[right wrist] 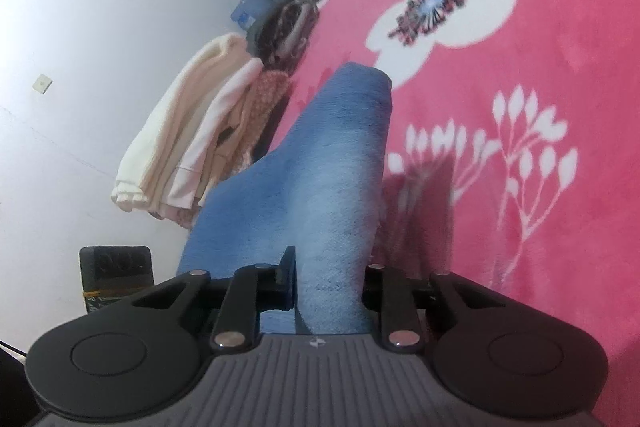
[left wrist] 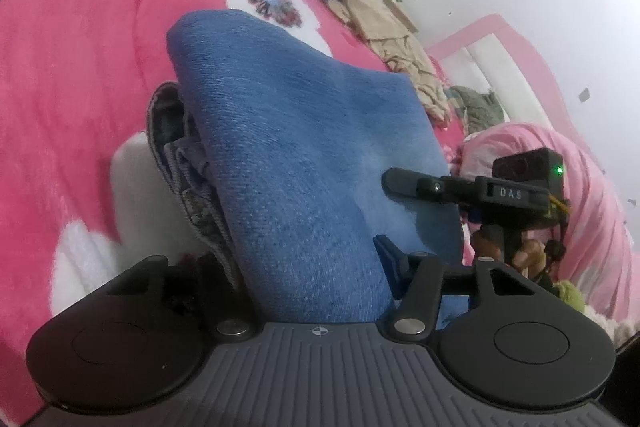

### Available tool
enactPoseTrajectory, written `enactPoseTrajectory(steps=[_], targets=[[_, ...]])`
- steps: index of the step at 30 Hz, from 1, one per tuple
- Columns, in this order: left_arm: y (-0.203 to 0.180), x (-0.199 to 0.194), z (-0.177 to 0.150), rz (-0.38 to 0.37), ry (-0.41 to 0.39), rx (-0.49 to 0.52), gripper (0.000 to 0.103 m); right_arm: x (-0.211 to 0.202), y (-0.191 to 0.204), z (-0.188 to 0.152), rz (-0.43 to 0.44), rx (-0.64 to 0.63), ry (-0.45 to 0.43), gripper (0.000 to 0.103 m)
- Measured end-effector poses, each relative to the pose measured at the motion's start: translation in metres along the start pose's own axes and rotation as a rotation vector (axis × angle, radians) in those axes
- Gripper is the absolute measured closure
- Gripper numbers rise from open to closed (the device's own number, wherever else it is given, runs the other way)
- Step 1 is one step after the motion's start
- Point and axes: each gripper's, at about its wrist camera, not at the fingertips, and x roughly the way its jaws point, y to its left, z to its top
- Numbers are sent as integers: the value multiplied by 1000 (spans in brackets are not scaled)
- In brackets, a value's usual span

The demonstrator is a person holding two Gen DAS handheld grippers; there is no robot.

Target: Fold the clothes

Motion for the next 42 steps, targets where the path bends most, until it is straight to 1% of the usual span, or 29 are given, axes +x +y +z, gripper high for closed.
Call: enactPoseTrajectory(steps=[6, 11, 14, 17, 20, 23, 29, 32, 34, 37, 39, 42], targets=[[-21, -9, 27, -18, -47, 41, 48, -15, 27, 20, -14, -55, -72, 78], [-34, -15, 70, -31, -94, 73, 48, -24, 48, 52, -17, -106, -140, 78], [-42, -18, 97, -47, -136, 98, 48, -29, 60, 76, -16, -138, -186, 79], [-49, -23, 124, -78, -186, 111, 48, -35, 76, 104, -15, -181, -232, 79], [-61, -29, 159, -100, -235, 150, 48, -42, 93, 135, -15, -220, -274, 79], [-77, -34, 197, -122, -269, 187, 49, -49, 115, 166, -17, -252, -322, 79], [-112, -54, 259, -163, -315, 253, 49, -67, 162, 222, -27, -282, -418, 79], [-129, -65, 274, -194, -324, 265, 48, -79, 187, 241, -39, -281, -449, 79], [-139, -74, 274, -213, -324, 272, 48, -89, 204, 252, -49, -280, -467, 79], [-151, -81, 279, -253, -313, 247, 48, -104, 228, 258, -66, -275, -483, 79], [-155, -84, 278, -255, -295, 235, 48, -112, 239, 258, -77, -267, -488, 79], [-157, -87, 275, -227, -264, 221, 48, -114, 243, 254, -83, -254, -478, 79]])
